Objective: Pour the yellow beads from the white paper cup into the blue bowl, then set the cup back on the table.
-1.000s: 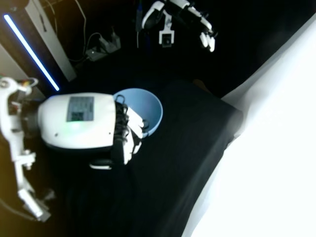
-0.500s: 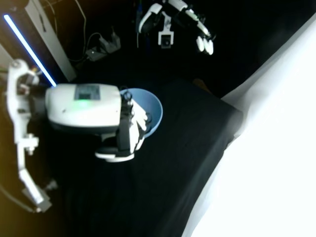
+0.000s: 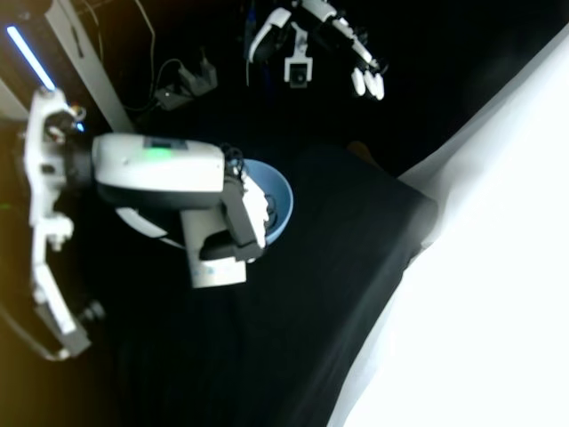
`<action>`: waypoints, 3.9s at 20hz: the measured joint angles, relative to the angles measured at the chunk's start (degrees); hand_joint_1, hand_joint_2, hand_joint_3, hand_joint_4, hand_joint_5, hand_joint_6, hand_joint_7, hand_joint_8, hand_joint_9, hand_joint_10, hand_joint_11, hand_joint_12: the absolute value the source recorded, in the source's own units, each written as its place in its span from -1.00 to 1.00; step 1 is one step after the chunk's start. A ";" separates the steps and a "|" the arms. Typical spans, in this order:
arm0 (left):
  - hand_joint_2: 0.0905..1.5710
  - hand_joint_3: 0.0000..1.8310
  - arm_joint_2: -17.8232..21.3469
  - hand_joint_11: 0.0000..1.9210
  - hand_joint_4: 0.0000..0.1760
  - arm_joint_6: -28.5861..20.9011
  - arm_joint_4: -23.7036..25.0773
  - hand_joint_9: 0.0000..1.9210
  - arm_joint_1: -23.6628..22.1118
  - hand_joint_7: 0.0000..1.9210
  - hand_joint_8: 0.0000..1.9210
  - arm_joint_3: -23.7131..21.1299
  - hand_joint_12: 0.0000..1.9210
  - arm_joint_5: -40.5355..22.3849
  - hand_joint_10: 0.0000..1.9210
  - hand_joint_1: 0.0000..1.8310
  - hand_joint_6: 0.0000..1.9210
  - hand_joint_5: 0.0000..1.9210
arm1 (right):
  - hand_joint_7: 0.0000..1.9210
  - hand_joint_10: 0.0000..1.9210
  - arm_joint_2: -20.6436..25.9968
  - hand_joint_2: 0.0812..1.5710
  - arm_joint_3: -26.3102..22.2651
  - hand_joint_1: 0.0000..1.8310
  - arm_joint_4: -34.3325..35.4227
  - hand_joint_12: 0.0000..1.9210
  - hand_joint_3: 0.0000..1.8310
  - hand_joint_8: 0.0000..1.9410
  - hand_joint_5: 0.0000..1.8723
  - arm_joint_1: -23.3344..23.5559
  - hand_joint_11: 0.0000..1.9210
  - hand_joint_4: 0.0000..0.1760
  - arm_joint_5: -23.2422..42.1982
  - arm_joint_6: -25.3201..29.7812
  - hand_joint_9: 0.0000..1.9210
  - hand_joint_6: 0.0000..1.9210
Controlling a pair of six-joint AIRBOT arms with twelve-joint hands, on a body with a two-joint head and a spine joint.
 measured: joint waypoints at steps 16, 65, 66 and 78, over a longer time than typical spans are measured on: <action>0.00 -1.00 -0.09 -1.00 -0.57 0.11 0.39 -0.76 -0.52 -0.71 -1.00 0.00 -0.56 0.68 -1.00 -0.47 -1.00 -1.00 | 0.06 1.00 -0.63 0.46 -2.40 0.23 -9.79 1.00 -1.00 1.00 -0.07 0.33 0.33 -1.00 -0.90 0.00 0.20 0.26; -0.02 -1.00 -1.16 -0.99 -0.54 0.33 -0.07 -0.75 -1.44 -0.66 -1.00 0.42 -0.49 0.79 -0.99 -0.50 -1.00 -0.99 | 0.16 0.24 10.12 0.42 5.07 0.24 51.54 0.63 -1.00 0.05 0.00 -2.47 -0.05 -1.00 1.14 -12.09 0.15 0.12; -0.03 -1.00 -1.16 -1.00 -0.53 0.33 -0.09 -0.75 -1.44 -0.66 -0.99 0.42 -0.49 0.79 -0.99 -0.50 -0.99 -0.98 | 0.16 0.22 10.19 0.42 5.95 0.24 55.52 0.78 -1.00 0.01 0.00 -4.04 -0.31 -1.00 2.47 -12.37 0.06 0.12; -0.02 -1.00 -1.16 -1.00 -1.00 0.35 -0.35 -0.76 -1.16 -0.67 -1.00 0.42 -0.41 0.85 -1.00 -0.54 -1.00 -1.00 | 0.29 -0.46 8.72 0.47 11.30 0.20 98.07 0.29 -1.00 -0.75 -0.06 -26.25 -0.24 -1.00 25.49 -12.55 0.16 0.20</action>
